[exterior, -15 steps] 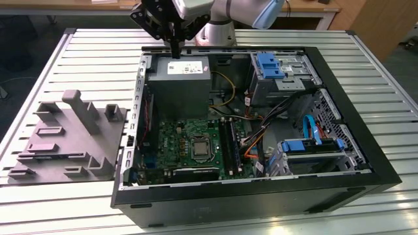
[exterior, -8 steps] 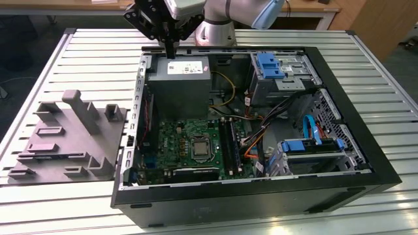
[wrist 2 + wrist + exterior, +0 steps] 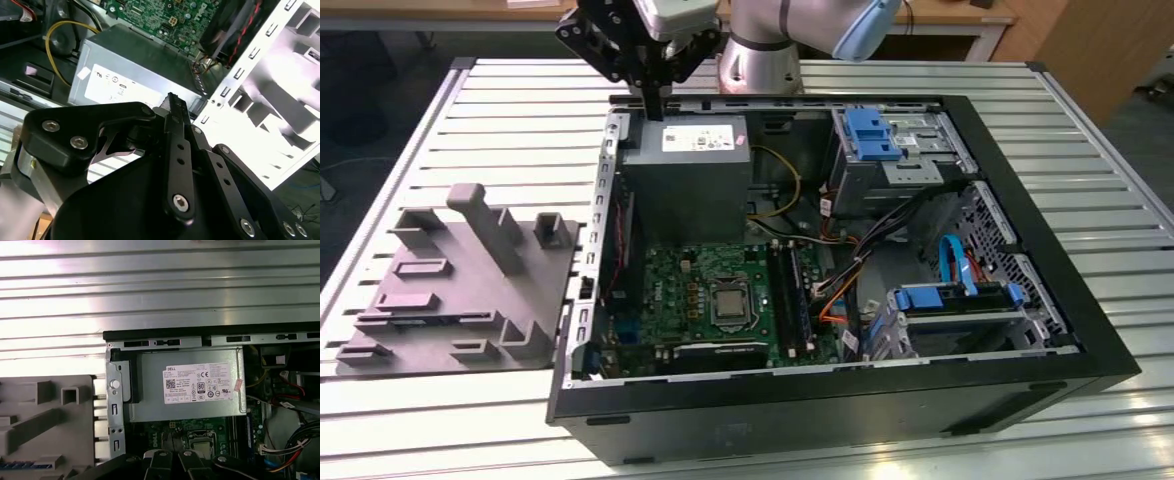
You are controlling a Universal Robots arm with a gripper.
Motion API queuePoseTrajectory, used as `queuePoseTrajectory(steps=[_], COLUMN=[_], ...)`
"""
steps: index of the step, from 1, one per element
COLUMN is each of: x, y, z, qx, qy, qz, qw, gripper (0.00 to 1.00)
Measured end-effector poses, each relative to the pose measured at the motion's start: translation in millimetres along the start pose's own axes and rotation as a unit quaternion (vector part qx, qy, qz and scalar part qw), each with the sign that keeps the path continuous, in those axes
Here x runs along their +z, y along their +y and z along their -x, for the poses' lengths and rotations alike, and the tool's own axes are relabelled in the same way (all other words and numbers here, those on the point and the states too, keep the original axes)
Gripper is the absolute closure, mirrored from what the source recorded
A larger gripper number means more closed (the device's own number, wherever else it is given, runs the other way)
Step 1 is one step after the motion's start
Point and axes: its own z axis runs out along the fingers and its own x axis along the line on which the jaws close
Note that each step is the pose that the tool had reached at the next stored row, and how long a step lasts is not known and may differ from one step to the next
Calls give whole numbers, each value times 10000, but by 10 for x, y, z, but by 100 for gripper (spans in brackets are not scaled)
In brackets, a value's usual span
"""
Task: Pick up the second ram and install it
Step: 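Reach for the second ram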
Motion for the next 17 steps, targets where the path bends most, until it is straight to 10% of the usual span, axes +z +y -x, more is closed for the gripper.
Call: queuePoseTrajectory(steps=[17], x=[6], y=[-26], z=[-345], qx=[0], qy=[-8], qz=[1], qw=[10000], gripper=[90])
